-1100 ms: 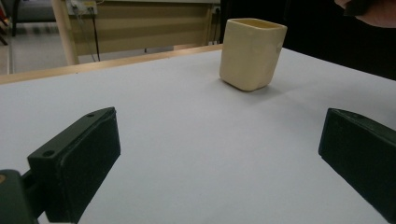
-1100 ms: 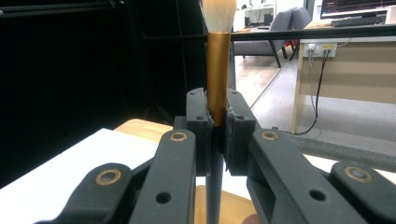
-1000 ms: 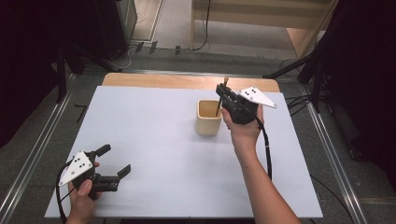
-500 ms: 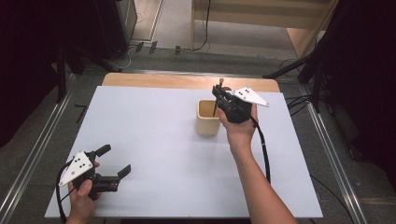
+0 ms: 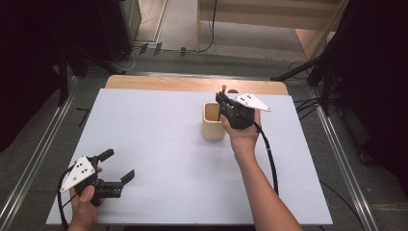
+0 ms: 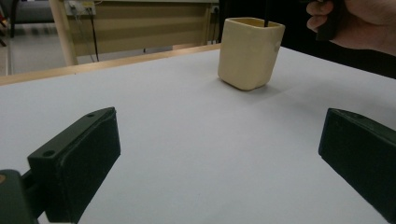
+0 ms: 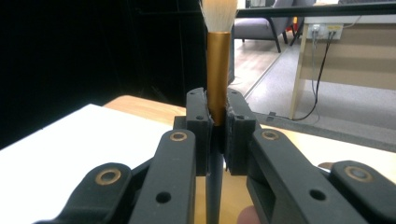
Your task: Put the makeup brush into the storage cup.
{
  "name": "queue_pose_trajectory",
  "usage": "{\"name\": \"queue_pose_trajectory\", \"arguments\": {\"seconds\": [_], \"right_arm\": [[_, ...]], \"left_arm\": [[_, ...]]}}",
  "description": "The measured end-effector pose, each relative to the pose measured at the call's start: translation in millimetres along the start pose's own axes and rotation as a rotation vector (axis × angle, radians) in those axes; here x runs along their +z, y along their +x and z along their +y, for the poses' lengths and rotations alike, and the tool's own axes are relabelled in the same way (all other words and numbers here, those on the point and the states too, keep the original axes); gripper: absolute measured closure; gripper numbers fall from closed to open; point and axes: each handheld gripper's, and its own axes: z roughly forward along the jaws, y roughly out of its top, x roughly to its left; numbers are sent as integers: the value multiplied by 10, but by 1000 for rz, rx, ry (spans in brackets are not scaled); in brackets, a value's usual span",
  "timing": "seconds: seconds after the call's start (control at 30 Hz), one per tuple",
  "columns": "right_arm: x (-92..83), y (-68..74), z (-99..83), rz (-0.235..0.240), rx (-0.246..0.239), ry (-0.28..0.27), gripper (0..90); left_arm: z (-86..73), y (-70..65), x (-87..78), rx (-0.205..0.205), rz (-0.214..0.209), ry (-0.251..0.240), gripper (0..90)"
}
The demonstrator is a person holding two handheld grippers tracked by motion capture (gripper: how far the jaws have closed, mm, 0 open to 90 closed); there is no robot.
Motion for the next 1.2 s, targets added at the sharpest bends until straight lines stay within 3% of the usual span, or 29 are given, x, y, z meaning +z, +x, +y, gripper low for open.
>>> {"name": "queue_pose_trajectory", "arguments": {"seconds": [0.73, 0.83, 1.0, 1.07, 1.2], "right_arm": [[66, -32, -281, -17, 6, 73, 823], [12, -43, -228, 30, 71, 78, 580], [-111, -41, -153, 29, 53, 70, 102], [-176, -46, -132, 47, 23, 67, 6], [-295, -66, -124, 67, -6, 48, 0]], "left_arm": [[-1, -5, 6, 1, 3, 1, 0], [4, -5, 0, 0, 1, -3, 0], [4, -7, 2, 1, 0, -3, 0], [4, -10, 5, 4, 0, 1, 0], [6, -15, 11, 4, 1, 0, 0]]}}
